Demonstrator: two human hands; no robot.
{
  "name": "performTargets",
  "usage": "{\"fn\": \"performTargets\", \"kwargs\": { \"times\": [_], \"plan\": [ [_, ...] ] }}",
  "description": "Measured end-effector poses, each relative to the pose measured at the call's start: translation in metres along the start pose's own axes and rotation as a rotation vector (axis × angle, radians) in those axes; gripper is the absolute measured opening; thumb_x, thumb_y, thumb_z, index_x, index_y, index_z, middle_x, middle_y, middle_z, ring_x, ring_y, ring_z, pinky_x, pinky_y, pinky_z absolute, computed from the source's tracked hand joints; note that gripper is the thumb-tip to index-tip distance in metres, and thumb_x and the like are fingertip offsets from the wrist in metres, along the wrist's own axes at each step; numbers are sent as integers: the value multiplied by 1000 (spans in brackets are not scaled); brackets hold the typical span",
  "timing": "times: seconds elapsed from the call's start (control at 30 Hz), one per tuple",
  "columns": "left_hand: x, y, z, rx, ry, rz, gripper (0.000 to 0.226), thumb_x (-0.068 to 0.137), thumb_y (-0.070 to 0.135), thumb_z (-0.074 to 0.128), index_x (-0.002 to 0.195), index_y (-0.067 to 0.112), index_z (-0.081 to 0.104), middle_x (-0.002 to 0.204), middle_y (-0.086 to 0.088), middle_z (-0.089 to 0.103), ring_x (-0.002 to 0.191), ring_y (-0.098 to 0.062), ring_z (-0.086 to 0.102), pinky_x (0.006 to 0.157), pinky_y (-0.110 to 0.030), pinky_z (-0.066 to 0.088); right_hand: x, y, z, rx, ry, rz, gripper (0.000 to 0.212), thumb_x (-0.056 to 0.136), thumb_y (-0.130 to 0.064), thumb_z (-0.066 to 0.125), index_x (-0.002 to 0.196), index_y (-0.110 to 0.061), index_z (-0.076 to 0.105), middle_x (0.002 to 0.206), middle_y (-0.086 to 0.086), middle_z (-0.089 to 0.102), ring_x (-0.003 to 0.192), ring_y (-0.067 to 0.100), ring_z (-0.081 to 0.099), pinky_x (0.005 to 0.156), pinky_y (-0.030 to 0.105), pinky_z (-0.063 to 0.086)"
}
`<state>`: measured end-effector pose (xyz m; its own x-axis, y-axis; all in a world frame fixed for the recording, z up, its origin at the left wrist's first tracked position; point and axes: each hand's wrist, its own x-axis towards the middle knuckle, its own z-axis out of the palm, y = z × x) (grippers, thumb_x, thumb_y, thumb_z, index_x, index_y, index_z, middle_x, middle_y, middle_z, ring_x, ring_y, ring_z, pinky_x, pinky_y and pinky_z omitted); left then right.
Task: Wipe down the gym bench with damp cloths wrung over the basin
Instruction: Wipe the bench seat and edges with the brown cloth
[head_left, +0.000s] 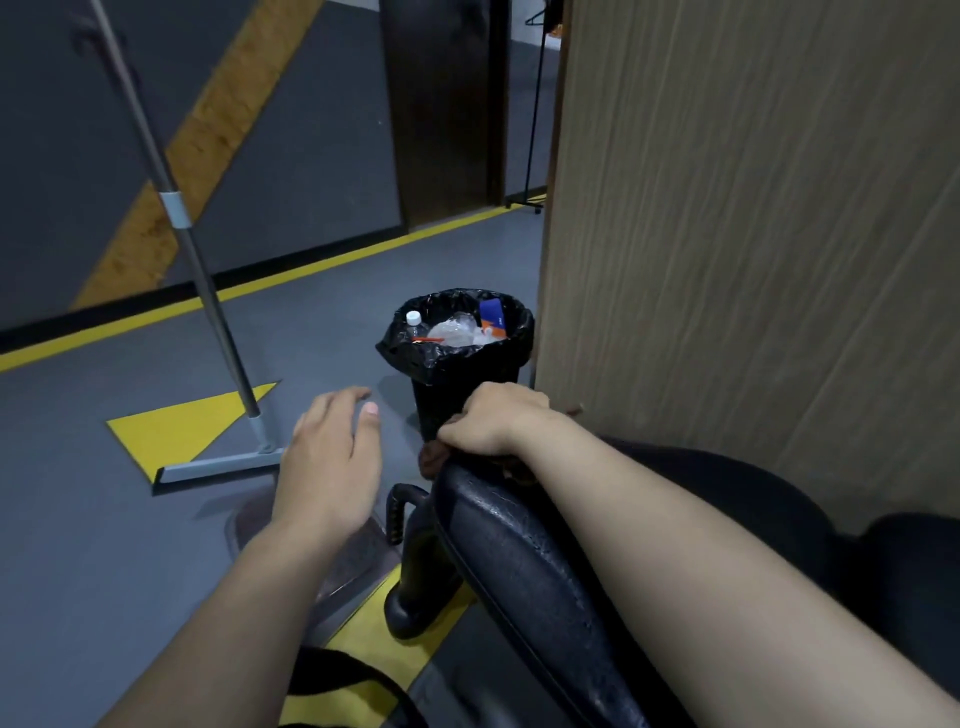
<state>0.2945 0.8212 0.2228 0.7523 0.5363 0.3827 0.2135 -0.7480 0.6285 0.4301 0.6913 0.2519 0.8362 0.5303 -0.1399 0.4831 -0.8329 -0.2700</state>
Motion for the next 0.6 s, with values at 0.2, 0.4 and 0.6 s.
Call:
{"fn": "performTargets", "kwargs": {
  "times": [0.2, 0.4, 0.6],
  "plan": [
    [-9, 3, 2, 35, -224, 215, 43, 103, 40, 34, 138, 22, 50, 136, 2, 51, 126, -20, 45, 104, -43, 39, -22, -11, 14, -88, 78, -34, 59, 72, -68, 56, 110, -24, 65, 115, 3, 63, 116, 28, 51, 90, 45, 35],
    [-19, 6, 8, -30, -355, 254, 54, 96, 48, 27, 137, 24, 51, 134, 5, 53, 126, -17, 48, 107, -45, 39, -76, -9, 26, -80, 185, -81, 94, 76, -71, 52, 148, -13, 34, 154, 3, 36, 141, 26, 29, 109, 48, 27],
    [-24, 22, 7, -83, -311, 239, 44, 101, 40, 33, 136, 22, 53, 135, 3, 54, 128, -18, 47, 109, -39, 37, -156, -2, 45, -210, 219, -166, 95, 85, -50, 61, 157, -15, 10, 165, 1, 8, 151, 26, 6, 119, 51, 14]
  ]
}}
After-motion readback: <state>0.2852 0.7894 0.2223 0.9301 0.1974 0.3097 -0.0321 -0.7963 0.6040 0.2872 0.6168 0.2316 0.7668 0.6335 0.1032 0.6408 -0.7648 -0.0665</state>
